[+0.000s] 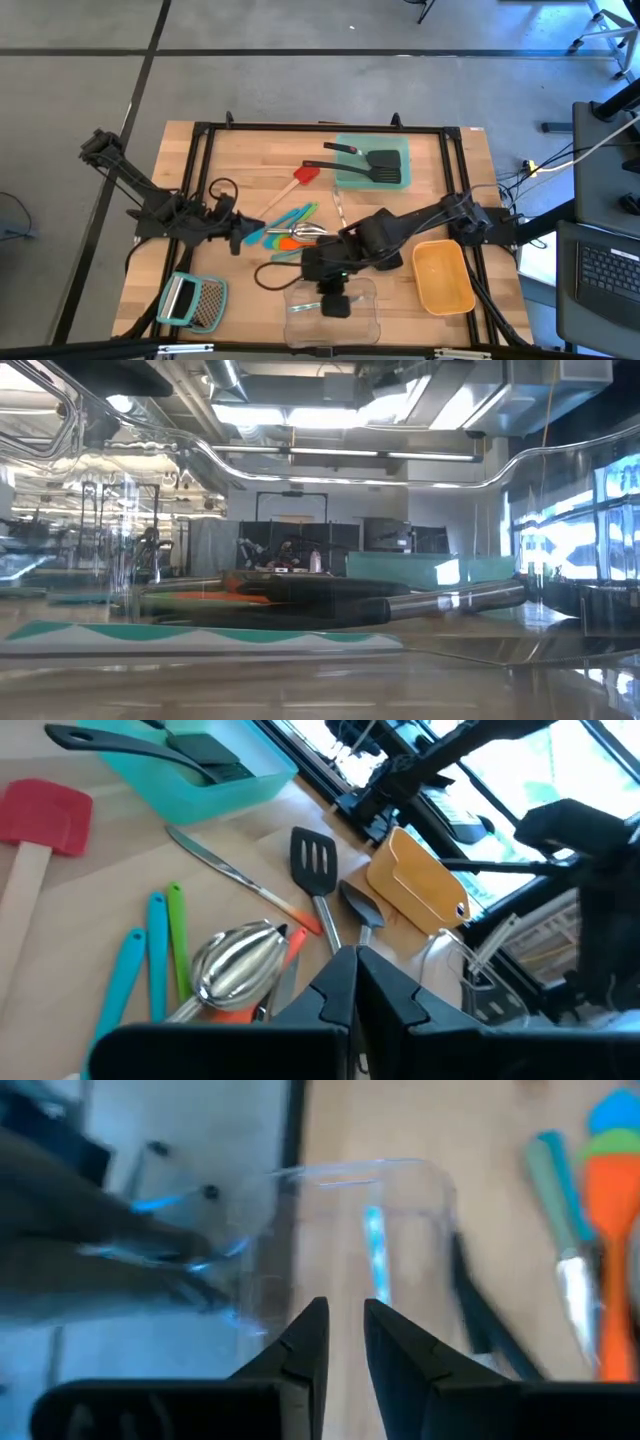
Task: Pick & Place Kitchen Items
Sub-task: Put the orange table knife into the transparent bin
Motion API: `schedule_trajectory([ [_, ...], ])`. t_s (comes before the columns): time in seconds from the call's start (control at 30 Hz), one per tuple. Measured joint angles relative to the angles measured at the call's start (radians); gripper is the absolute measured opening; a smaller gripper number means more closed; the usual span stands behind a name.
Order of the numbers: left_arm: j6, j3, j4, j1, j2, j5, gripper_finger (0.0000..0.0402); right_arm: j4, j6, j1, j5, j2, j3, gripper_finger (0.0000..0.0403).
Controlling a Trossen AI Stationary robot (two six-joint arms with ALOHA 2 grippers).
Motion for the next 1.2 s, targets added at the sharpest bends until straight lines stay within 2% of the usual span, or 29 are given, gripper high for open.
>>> schedule_trajectory([
  [0.33, 0.033, 0.000, 0.001, 0.069, 0.000, 0.007, 0.0005, 0.026, -0.005, 0.066, -0.015, -0.031, -0.008, 0.0069],
  [0.47, 0.041, 0.000, 0.001, 0.101, 0.000, 0.034, 0.0004, 0.019, -0.010, 0.077, 0.032, -0.027, -0.008, 0.0069],
  [0.63, 0.034, 0.000, 0.000, 0.157, 0.000, 0.065, 0.0002, -0.020, -0.106, 0.054, 0.027, -0.027, -0.017, 0.0069],
  [0.8, 0.034, 0.000, 0.000, 0.231, 0.000, 0.100, 0.0004, -0.061, -0.233, -0.012, -0.068, -0.047, -0.061, 0.0069],
  [1.07, 0.033, 0.000, 0.000, 0.338, 0.000, 0.151, 0.0004, -0.064, -0.447, -0.138, -0.407, -0.098, -0.240, 0.0070],
  [1.2, 0.025, 0.000, 0.000, 0.376, 0.000, 0.157, 0.0005, -0.051, -0.535, -0.192, -0.516, -0.168, -0.370, 0.0070],
])
